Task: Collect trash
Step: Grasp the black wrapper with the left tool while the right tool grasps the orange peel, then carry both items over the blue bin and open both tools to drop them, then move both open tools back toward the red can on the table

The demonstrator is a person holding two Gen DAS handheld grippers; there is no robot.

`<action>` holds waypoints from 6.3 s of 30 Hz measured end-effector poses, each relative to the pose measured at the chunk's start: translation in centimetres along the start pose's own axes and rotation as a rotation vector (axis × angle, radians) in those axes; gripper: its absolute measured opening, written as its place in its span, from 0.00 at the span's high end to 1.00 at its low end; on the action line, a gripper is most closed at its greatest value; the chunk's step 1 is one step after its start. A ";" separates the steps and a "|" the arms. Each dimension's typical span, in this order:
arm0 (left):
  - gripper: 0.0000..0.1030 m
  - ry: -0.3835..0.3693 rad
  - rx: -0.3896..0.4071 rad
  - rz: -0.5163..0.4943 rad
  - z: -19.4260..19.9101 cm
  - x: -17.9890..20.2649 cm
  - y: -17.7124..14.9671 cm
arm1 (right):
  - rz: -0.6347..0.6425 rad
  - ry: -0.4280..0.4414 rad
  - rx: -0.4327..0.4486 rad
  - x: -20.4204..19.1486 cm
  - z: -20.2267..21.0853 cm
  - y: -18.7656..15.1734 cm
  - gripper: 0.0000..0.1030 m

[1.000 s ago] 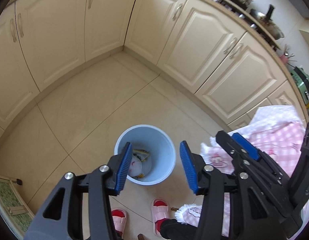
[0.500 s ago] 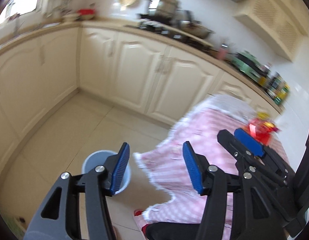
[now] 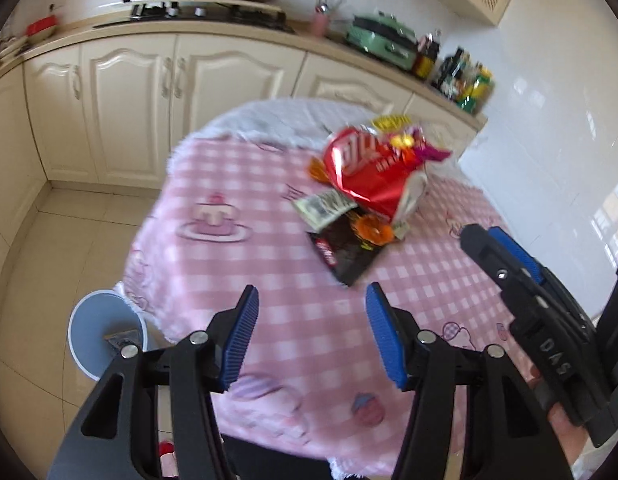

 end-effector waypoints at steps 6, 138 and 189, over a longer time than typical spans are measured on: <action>0.47 0.008 -0.058 -0.027 -3.9 2.0 0.8 | -0.058 -0.004 -0.043 3.2 -1.4 -0.8 0.50; 0.64 0.460 0.166 0.466 10.1 -35.6 -4.7 | 0.279 0.456 -0.319 -36.9 -16.7 -10.0 0.52; 0.91 0.152 -0.080 -0.376 -9.7 3.5 5.0 | -0.221 0.044 -0.057 9.0 -6.2 4.0 0.37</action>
Point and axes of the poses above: each gripper's, at about its wrist camera, not at the fingertips, and z roughly against the way its jaws point, x to its right, y to its top, the point moved 8 cm from there along -z, roughly the way its jaws point, and after that the axes turned 1 degree about x, right-handed, at the moved point
